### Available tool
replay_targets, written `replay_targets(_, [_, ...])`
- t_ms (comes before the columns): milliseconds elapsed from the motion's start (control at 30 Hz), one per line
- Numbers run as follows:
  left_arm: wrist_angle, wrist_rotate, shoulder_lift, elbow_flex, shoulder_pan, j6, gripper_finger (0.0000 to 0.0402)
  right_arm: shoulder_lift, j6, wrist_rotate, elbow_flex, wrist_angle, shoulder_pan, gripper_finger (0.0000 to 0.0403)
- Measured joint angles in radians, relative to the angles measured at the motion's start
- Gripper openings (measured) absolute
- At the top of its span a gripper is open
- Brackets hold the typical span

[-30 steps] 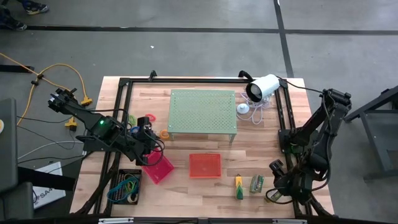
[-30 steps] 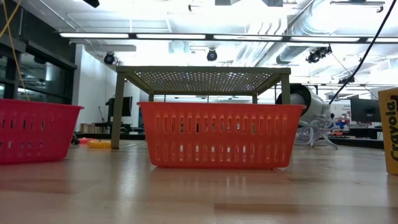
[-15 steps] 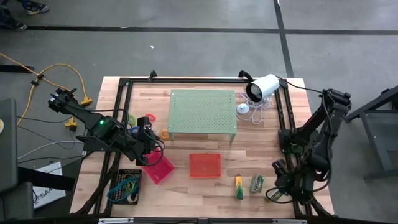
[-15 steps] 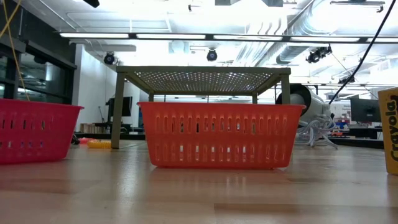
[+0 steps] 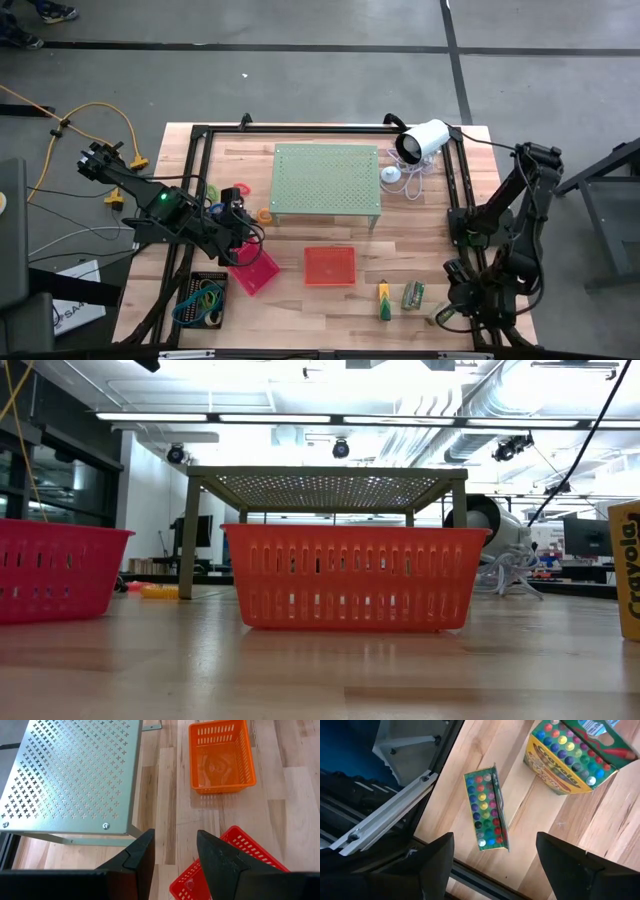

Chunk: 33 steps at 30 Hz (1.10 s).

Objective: Pick & Place Office Desk Supplies
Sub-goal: Put the right crayon box into the orange bin

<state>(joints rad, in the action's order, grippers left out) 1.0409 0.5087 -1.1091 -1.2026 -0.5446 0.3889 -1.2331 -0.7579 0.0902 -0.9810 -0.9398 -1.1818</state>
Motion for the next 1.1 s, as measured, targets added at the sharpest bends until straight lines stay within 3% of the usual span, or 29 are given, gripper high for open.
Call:
replay_targets(633, [0.000,0.000,0.000,0.000,0.000,0.000,0.0138,-0.004,-0.032,0.067,0.000,0.000,-0.016,0.0270])
replay_targets(1100, [0.000,0.000,0.000,0.000,0.000,0.000,0.0139,-0.108,0.002,0.059,0.000,0.066,-0.016,0.0270])
